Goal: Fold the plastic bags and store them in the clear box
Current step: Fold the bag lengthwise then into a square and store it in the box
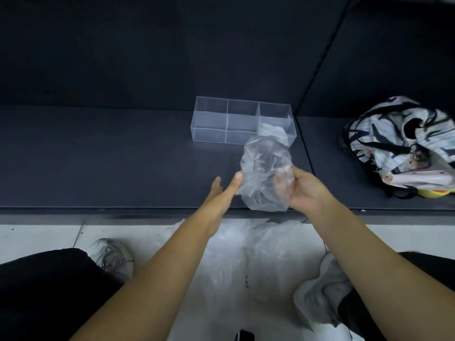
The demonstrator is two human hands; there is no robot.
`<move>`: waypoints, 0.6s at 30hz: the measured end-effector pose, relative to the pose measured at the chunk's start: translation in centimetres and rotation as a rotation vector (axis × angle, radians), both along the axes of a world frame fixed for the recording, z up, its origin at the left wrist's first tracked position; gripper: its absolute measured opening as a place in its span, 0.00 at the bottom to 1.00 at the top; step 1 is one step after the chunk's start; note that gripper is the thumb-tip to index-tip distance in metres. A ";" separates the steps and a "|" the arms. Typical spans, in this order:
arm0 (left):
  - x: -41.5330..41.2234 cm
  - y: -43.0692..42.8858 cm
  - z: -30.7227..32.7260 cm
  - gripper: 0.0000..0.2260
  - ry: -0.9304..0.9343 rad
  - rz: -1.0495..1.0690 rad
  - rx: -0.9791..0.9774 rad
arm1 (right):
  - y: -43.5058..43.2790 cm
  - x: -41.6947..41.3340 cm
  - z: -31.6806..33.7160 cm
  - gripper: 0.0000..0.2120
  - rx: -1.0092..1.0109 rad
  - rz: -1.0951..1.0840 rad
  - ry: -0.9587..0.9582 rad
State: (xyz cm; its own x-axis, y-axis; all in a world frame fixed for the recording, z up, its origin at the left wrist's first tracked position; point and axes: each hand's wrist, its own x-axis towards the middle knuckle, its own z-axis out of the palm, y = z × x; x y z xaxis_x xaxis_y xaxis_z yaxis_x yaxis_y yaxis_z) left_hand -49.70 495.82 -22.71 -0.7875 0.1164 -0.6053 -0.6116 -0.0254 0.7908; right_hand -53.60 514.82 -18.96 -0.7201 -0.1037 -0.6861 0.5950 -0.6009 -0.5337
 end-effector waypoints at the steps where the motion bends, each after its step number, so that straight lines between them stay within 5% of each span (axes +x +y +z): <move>1: -0.2 0.5 -0.2 0.60 -0.048 0.045 0.056 | 0.2 0.2 0.0 0.10 -0.045 0.007 0.002; 5: -1.1 1.6 -1.2 0.52 -0.258 0.252 0.469 | 1.0 1.0 -0.4 0.15 -0.136 0.005 -0.040; 9: -1.0 2.6 -0.6 0.27 -0.221 0.176 0.635 | 1.6 1.9 -0.4 0.13 -0.082 0.140 -0.125; 11: -1.0 3.0 -0.4 0.19 -0.147 0.212 0.511 | 2.1 1.9 -0.2 0.15 0.149 0.179 -0.126; 13: -1.0 2.7 -0.6 0.12 -0.102 0.347 0.417 | 3.0 2.2 -0.7 0.17 0.562 -0.047 -0.107; 15: -1.0 2.0 -0.7 0.08 -0.063 0.427 0.383 | 3.5 2.8 0.0 0.20 0.920 -0.149 0.223; 18: -0.5 1.2 -0.5 0.07 -0.024 0.436 0.335 | 2.0 4.4 1.6 0.37 0.976 0.474 0.694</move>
